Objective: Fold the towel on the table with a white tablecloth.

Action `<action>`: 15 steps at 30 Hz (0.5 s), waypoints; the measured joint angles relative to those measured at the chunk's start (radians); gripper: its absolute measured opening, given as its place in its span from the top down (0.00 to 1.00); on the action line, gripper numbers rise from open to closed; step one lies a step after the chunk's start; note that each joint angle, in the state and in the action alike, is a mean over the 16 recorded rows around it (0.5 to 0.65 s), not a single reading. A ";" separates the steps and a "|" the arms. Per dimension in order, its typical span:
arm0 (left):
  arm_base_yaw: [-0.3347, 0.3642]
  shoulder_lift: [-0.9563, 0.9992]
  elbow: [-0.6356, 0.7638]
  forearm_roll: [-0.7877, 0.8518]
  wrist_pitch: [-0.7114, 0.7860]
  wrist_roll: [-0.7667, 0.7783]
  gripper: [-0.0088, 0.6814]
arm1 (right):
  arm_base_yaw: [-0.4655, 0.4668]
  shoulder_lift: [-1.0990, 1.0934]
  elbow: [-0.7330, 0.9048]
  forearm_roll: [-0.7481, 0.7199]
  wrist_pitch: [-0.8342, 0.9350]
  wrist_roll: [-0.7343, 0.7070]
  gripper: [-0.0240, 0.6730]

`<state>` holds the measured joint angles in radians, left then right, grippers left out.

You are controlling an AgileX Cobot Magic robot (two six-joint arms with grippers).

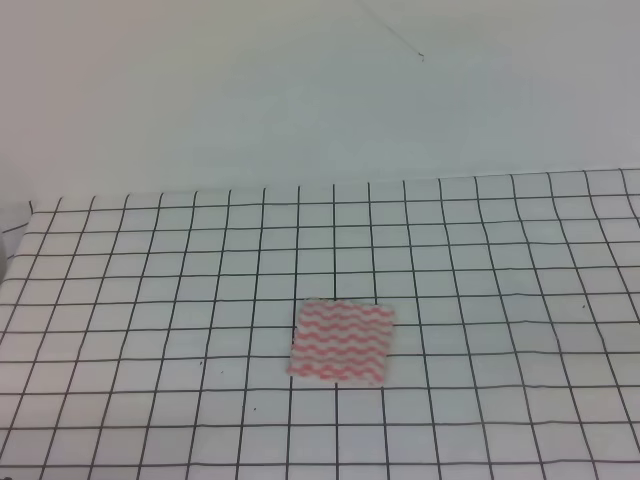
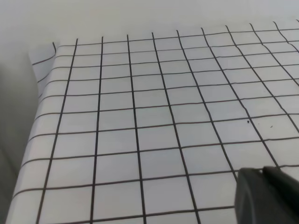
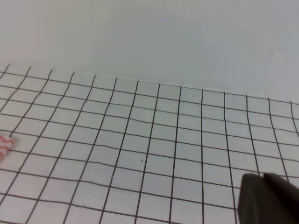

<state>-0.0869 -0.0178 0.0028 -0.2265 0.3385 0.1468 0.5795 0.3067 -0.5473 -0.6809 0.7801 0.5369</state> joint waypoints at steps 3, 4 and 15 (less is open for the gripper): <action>0.000 0.000 0.000 0.000 0.000 0.000 0.99 | 0.000 0.000 0.000 -0.002 0.002 0.000 0.97; 0.000 0.000 0.000 0.000 0.000 0.000 0.99 | 0.000 -0.001 0.000 -0.003 0.004 -0.001 0.97; 0.000 0.000 0.000 0.002 0.001 0.003 0.99 | -0.181 -0.090 0.076 -0.034 -0.172 0.076 0.97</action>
<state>-0.0869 -0.0178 0.0028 -0.2250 0.3393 0.1493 0.3983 0.2167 -0.4709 -0.7150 0.6080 0.6126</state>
